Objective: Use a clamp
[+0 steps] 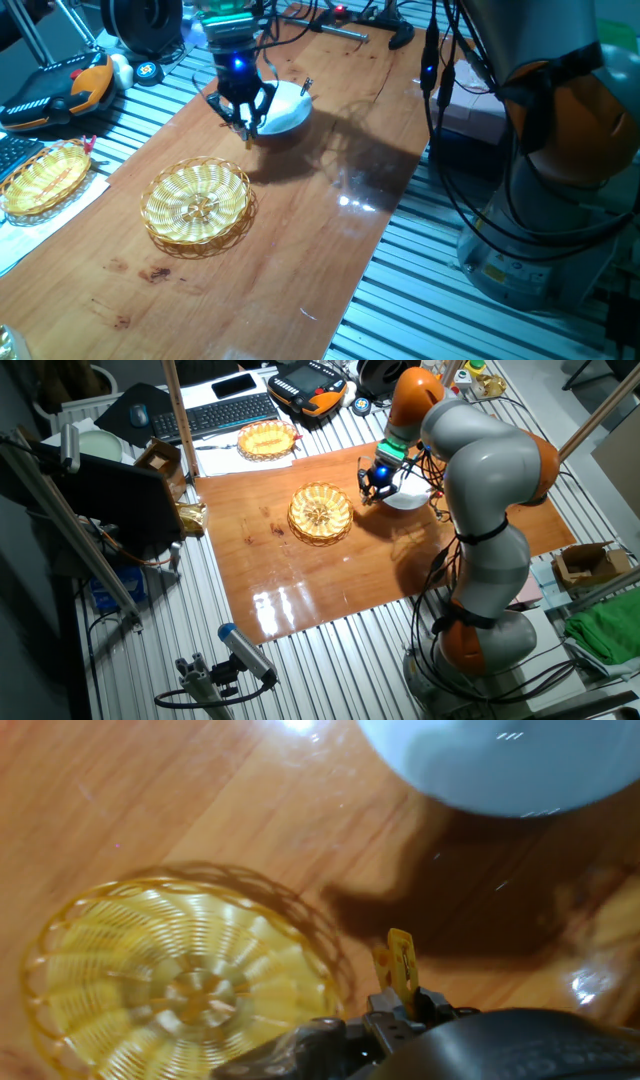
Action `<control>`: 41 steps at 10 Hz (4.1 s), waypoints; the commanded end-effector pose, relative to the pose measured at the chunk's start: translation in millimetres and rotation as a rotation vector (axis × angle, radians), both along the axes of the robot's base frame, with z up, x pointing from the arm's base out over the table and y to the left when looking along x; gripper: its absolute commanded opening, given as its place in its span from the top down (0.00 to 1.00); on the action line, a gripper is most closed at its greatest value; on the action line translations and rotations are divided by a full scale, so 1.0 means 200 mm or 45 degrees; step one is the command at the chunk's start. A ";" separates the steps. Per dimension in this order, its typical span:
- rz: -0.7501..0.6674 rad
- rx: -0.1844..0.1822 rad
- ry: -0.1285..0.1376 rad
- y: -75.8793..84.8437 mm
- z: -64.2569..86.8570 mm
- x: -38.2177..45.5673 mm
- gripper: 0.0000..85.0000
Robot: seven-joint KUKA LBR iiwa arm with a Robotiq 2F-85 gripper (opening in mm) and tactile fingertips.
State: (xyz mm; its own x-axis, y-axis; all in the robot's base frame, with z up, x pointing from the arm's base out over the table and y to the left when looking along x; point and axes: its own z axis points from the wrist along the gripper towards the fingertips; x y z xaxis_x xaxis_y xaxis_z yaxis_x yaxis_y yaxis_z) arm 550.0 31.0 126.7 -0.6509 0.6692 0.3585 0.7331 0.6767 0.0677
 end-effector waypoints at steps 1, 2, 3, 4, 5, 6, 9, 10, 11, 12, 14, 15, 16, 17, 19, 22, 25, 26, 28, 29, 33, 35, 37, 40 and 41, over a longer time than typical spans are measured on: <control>-0.013 0.026 0.006 0.01 -0.02 0.012 0.99; -0.028 0.040 0.016 0.03 -0.03 0.024 0.99; -0.049 0.059 0.030 0.05 -0.03 0.030 0.99; -0.060 0.065 0.041 0.07 -0.02 0.031 0.99; -0.067 0.063 0.047 0.09 -0.02 0.032 0.99; -0.074 0.062 0.050 0.10 -0.02 0.034 0.99; -0.088 0.097 0.061 0.11 -0.04 0.051 0.99; -0.093 0.103 0.065 0.11 -0.04 0.056 0.99; -0.099 0.114 0.068 0.12 -0.05 0.061 0.99; -0.101 0.122 0.074 0.13 -0.05 0.064 0.99; -0.104 0.127 0.082 0.13 -0.06 0.069 0.99; -0.109 0.131 0.086 0.13 -0.06 0.070 0.99; -0.108 0.133 0.088 0.13 -0.06 0.071 0.99; -0.110 0.140 0.091 0.13 -0.06 0.070 0.99; -0.109 0.149 0.098 0.13 -0.07 0.071 0.99; -0.112 0.152 0.101 0.13 -0.08 0.078 0.99; -0.131 0.154 0.105 0.15 -0.10 0.051 0.99; -0.134 0.153 0.102 0.16 -0.11 0.041 0.99; -0.139 0.157 0.101 0.16 -0.11 0.030 0.99; -0.144 0.155 0.103 0.16 -0.11 0.024 0.99; -0.168 0.149 0.117 0.16 -0.09 0.003 0.99; -0.194 0.162 0.132 0.16 -0.08 -0.007 0.99; -0.213 0.170 0.130 0.17 -0.08 -0.013 0.99; -0.268 0.193 0.113 0.16 -0.09 -0.012 0.99; -0.280 0.204 0.109 0.16 -0.09 -0.011 0.99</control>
State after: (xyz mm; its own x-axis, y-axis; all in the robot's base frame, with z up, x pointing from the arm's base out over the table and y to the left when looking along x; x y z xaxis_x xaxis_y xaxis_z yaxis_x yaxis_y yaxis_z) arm 547.6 63.9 108.4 -0.4581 0.7225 0.5179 0.8696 0.4851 0.0923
